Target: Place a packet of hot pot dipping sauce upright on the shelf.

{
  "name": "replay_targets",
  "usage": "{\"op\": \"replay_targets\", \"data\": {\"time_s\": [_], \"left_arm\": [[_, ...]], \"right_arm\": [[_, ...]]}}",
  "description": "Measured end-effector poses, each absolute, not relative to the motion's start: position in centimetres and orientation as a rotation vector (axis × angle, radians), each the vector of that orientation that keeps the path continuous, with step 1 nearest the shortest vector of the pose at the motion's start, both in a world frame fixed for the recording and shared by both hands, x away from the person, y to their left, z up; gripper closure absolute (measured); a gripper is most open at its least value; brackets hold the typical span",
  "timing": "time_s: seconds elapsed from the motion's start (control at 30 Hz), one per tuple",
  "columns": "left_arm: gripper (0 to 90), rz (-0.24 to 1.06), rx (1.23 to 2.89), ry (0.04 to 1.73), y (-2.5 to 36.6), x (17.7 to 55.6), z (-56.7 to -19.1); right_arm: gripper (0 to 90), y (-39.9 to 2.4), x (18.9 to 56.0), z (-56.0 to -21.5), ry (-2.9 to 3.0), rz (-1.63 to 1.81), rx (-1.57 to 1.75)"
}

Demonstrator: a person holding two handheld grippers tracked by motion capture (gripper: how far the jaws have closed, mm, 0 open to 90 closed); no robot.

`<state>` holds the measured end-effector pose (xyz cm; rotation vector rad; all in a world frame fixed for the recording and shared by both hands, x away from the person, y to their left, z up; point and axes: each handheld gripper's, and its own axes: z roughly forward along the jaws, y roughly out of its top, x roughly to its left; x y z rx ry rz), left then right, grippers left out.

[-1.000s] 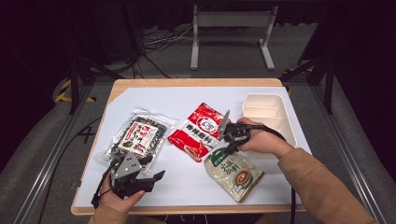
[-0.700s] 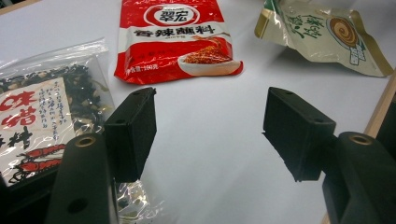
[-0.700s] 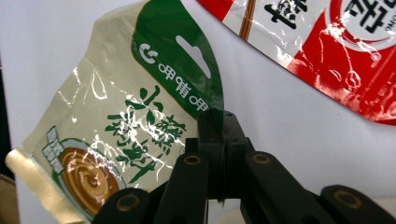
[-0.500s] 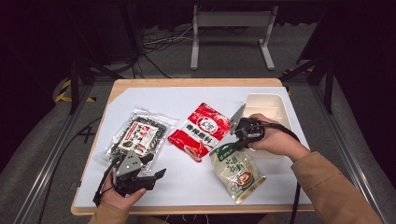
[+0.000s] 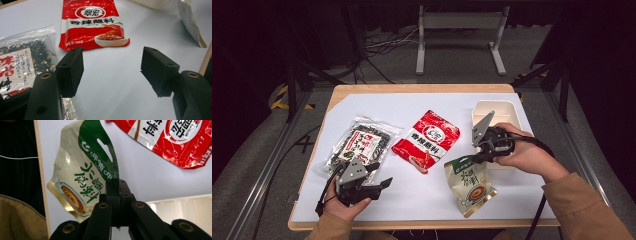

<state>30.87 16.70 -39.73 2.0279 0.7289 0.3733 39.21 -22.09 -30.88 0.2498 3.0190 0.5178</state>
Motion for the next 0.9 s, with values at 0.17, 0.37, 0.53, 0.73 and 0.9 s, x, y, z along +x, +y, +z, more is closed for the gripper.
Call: {"op": "replay_targets", "data": {"time_s": [0.17, 0.37, 0.53, 0.73, 0.9], "left_arm": [[35.1, 0.370, 2.023, 0.733, 16.6, 31.1, -39.7], [35.2, 0.362, 2.020, 0.730, 16.4, 31.2, -39.7], [35.1, 0.363, 2.020, 0.732, 16.5, 31.3, -39.7], [35.1, 0.366, 2.015, 0.739, 16.6, 31.2, -39.7], [35.1, 0.372, 2.014, 0.745, 16.8, 31.2, -39.7]], "right_arm": [[89.5, -22.6, 38.1, -29.9, 3.011, 0.529, 0.251], [89.5, -23.2, 36.7, -28.3, 2.967, 0.569, 0.214], [89.5, -23.3, 36.0, -27.3, 2.945, 0.609, 0.211], [89.6, -23.3, 35.9, -26.5, 2.923, 0.647, 0.209], [89.6, -23.5, 36.2, -25.8, 2.879, 0.676, 0.238]]}}
